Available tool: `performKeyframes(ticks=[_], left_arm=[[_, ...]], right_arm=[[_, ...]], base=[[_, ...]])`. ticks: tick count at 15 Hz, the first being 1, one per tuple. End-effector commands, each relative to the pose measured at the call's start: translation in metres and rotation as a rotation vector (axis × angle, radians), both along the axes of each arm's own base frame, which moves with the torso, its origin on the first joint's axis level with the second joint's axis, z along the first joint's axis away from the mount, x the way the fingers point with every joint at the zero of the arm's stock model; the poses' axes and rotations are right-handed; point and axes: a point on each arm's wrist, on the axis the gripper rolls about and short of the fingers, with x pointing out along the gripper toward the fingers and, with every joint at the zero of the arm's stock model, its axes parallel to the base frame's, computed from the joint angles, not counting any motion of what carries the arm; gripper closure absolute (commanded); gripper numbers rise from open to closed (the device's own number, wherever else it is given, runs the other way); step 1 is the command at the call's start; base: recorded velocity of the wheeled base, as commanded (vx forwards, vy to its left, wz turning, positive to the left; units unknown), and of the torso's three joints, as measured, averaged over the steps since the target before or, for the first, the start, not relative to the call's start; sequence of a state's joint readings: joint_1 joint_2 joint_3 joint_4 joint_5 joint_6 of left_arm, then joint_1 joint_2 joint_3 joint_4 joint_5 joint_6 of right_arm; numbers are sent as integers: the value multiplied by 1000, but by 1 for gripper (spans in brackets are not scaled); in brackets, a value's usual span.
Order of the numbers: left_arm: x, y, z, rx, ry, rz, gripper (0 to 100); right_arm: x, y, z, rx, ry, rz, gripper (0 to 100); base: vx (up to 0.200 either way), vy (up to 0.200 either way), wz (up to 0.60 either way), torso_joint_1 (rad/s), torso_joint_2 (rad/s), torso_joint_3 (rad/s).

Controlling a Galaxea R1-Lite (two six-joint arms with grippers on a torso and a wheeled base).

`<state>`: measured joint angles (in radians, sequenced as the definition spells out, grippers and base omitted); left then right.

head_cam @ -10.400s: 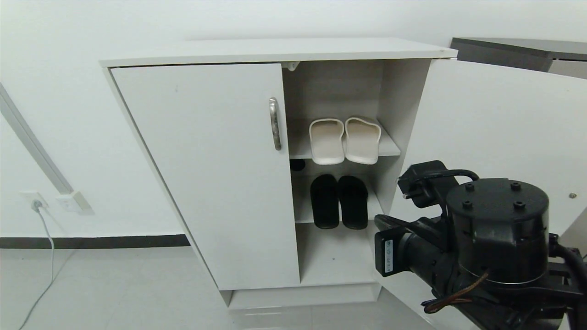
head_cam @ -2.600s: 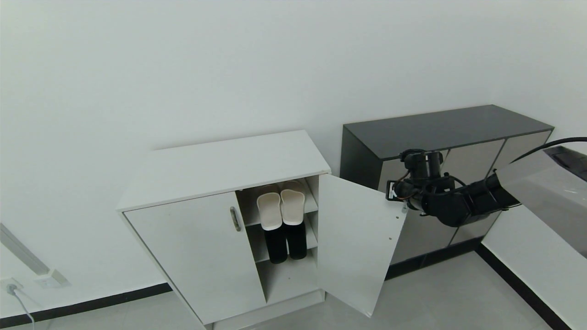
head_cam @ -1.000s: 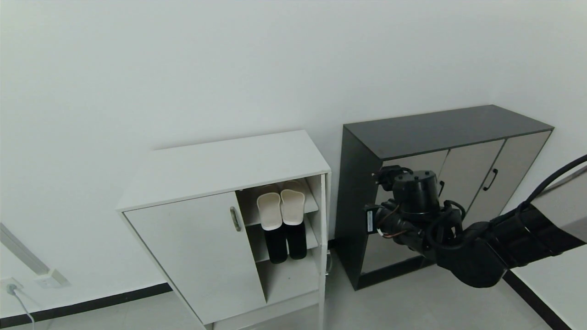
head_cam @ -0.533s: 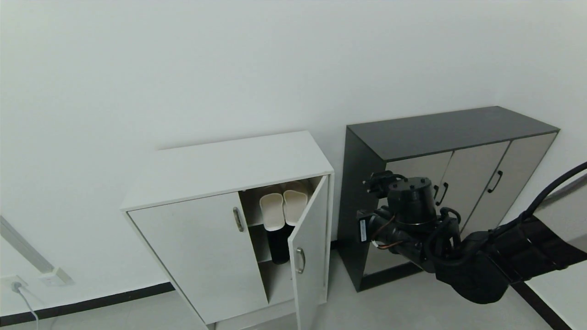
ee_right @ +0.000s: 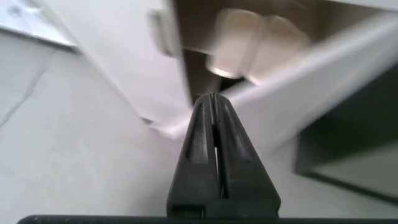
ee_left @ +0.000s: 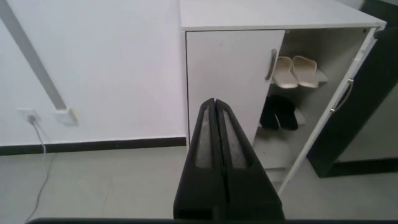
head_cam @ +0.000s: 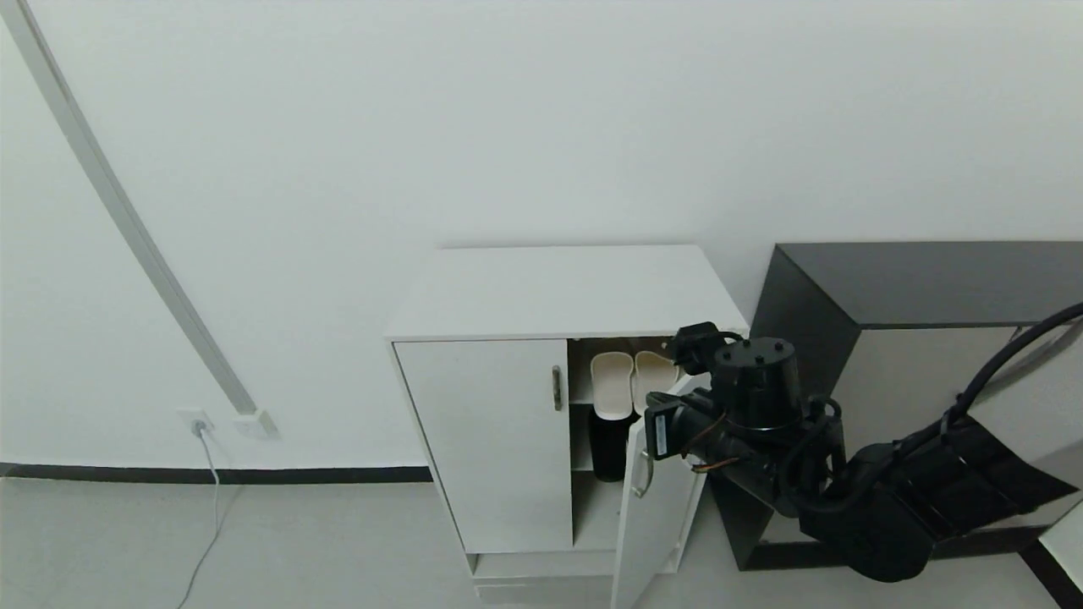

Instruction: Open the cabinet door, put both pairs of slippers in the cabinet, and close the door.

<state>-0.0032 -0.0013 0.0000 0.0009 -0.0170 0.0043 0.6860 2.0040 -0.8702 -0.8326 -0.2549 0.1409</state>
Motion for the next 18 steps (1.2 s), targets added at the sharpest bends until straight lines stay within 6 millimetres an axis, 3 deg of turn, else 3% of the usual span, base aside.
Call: performKeyframes(ticks=[1,5,7,13,18], left_arm=[[0,0,0,0,0,2,100],[0,0,0,-1,0,2,100],[0,0,0,0,0,2,100],[0,0,0,-1,0,2,100],[0,0,0,-1,0,2,100]], right_arm=[[-1,-1,-5,-6,10,3,100],[-9,-11,-6,-31,-1,7,100],[-26,-24,-11,-36,4,25,100],[-68,-57,-34,-82,73,38,100],[-65,-54,-48,-89,91,54,100]], base=[[0,0,0,0,0,0],[0,0,0,0,0,0],[0,0,0,0,0,0],[167,0,0,-4,-4,3],[0,0,0,0,0,0]])
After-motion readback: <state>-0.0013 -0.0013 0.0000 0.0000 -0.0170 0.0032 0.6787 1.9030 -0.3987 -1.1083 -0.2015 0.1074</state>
